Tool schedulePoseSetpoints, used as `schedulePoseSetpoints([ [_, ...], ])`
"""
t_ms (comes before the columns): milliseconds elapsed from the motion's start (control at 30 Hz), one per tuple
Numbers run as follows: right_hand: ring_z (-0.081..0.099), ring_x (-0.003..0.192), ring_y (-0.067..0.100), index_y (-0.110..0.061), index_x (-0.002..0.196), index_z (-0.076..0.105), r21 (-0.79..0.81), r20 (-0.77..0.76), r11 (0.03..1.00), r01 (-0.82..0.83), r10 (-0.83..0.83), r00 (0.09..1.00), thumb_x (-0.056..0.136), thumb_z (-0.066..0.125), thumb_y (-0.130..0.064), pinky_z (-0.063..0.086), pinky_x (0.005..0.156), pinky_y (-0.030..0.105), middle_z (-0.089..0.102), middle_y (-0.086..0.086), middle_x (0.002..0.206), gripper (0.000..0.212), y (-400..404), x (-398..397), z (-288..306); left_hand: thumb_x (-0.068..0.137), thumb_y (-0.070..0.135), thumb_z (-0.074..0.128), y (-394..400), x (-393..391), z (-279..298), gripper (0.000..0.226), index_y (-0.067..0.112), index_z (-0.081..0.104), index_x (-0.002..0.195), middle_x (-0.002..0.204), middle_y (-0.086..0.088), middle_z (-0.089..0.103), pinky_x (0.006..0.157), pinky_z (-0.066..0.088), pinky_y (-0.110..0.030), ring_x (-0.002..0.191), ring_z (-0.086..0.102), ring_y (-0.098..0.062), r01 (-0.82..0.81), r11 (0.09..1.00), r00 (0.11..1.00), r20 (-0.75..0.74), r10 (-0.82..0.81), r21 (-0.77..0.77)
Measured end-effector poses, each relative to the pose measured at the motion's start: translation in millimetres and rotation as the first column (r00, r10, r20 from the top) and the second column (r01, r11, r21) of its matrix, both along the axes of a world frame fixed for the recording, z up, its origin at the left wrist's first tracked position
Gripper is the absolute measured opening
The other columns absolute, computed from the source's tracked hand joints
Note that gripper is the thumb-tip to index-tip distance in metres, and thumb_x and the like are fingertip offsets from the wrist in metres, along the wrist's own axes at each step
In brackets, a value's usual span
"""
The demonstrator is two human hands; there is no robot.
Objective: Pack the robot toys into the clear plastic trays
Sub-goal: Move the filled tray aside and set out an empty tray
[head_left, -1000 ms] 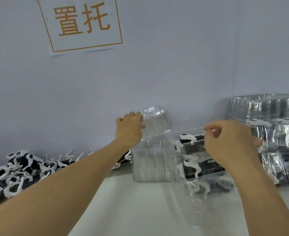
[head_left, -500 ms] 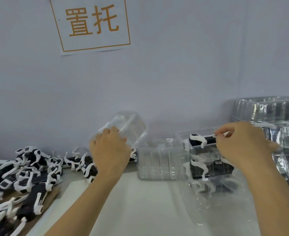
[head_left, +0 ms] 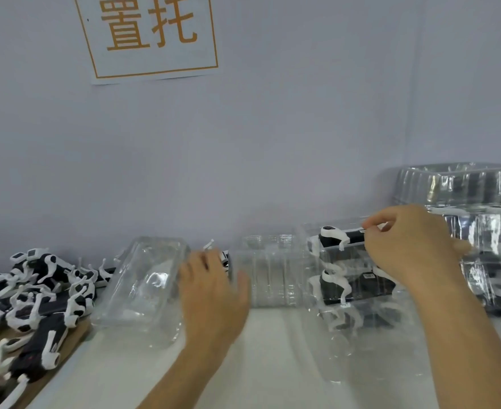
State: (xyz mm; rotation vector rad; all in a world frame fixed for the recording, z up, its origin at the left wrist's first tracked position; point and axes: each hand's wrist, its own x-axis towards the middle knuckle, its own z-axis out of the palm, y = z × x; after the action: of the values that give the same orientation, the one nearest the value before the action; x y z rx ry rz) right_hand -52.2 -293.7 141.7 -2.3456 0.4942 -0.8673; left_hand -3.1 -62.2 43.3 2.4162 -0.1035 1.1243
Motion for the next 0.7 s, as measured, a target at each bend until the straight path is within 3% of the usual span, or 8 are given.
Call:
schedulePoseSetpoints([
  [67,0.045,0.085,0.019,-0.033,0.076,0.066,-0.002,0.006,1.0,-0.001,0.001,1.0,0.09,0.058,-0.019,0.019,0.079,0.037,0.059,-0.015,0.07,0.022,0,1,0,0.092,0.061,0.046,-37,-14,-3,0.054,0.02,0.052,0.127,0.128,-0.003,0.053,0.095,0.04,-0.035,0.115,0.051,-0.022,0.237,0.849,0.848,-0.325,-0.418,-0.473],
  [167,0.046,0.086,0.019,-0.034,0.075,0.065,0.013,0.008,1.0,-0.02,0.02,1.0,0.09,0.058,-0.017,0.018,0.08,0.037,0.057,-0.017,0.07,0.023,-1,-1,-1,0.092,0.071,0.04,-79,-23,0,0.063,0.017,0.057,0.118,0.117,-0.005,0.06,0.093,0.047,-0.036,0.103,0.058,-0.021,-0.091,0.42,0.468,-0.411,-0.782,-0.903],
  [233,0.05,0.087,0.021,-0.033,0.08,0.069,0.02,0.02,0.999,-0.029,0.029,0.999,0.09,0.059,-0.017,0.018,0.079,0.036,0.058,-0.015,0.071,0.021,-2,-3,0,0.093,0.064,0.047,-92,-18,-3,0.056,0.011,0.063,0.088,0.083,-0.004,0.063,0.073,0.048,-0.031,0.073,0.058,-0.017,-0.204,0.255,0.502,-0.325,-0.801,-0.945],
  [300,0.055,0.087,0.023,-0.031,0.084,0.071,0.018,0.041,1.0,-0.021,0.021,0.999,0.091,0.058,-0.018,0.019,0.079,0.036,0.061,-0.013,0.072,0.02,-3,-4,1,0.094,0.056,0.051,-97,-14,-2,0.05,0.014,0.06,0.069,0.058,0.003,0.059,0.064,0.043,-0.028,0.053,0.052,-0.012,-0.18,0.224,0.59,-0.288,-0.754,-0.958],
  [400,0.056,0.087,0.025,-0.03,0.082,0.07,0.015,0.107,1.0,0.019,-0.02,0.994,0.09,0.055,-0.017,0.02,0.081,0.038,0.064,-0.008,0.071,0.022,-8,-5,3,0.095,0.055,0.05,-100,-13,2,0.046,0.015,0.064,0.076,0.066,0.006,0.067,0.066,0.04,-0.029,0.062,0.052,-0.012,-0.08,0.159,0.64,-0.173,-0.749,-0.984],
  [467,0.055,0.083,0.024,-0.029,0.08,0.069,0.013,0.152,0.999,0.031,-0.033,0.988,0.09,0.054,-0.018,0.022,0.08,0.038,0.064,-0.008,0.068,0.022,-9,-6,4,0.098,0.055,0.044,-102,-14,2,0.042,0.021,0.067,0.089,0.082,0.007,0.075,0.065,0.037,-0.027,0.072,0.056,-0.01,-0.032,0.186,0.64,-0.163,-0.751,-0.982],
  [533,0.055,0.08,0.022,-0.03,0.078,0.069,0.026,0.155,1.0,-0.001,-0.003,0.988,0.089,0.055,-0.018,0.027,0.083,0.037,0.065,-0.008,0.072,0.022,-9,-6,4,0.102,0.053,0.037,-103,-17,-3,0.04,0.025,0.066,0.095,0.089,0.009,0.073,0.066,0.036,-0.023,0.082,0.059,-0.006,0.052,0.352,0.661,-0.232,-0.713,-0.934],
  [700,0.059,0.093,0.026,-0.029,0.085,0.072,0.061,0.104,0.998,-0.034,0.027,0.994,0.09,0.056,-0.019,0.033,0.091,0.04,0.066,-0.007,0.081,0.02,-6,-8,2,0.105,0.048,0.027,-96,-13,-13,0.054,0.023,0.045,0.061,0.063,0.005,0.05,0.072,0.039,-0.038,0.074,0.049,-0.021,0.325,0.713,0.768,-0.266,-0.583,-0.621],
])
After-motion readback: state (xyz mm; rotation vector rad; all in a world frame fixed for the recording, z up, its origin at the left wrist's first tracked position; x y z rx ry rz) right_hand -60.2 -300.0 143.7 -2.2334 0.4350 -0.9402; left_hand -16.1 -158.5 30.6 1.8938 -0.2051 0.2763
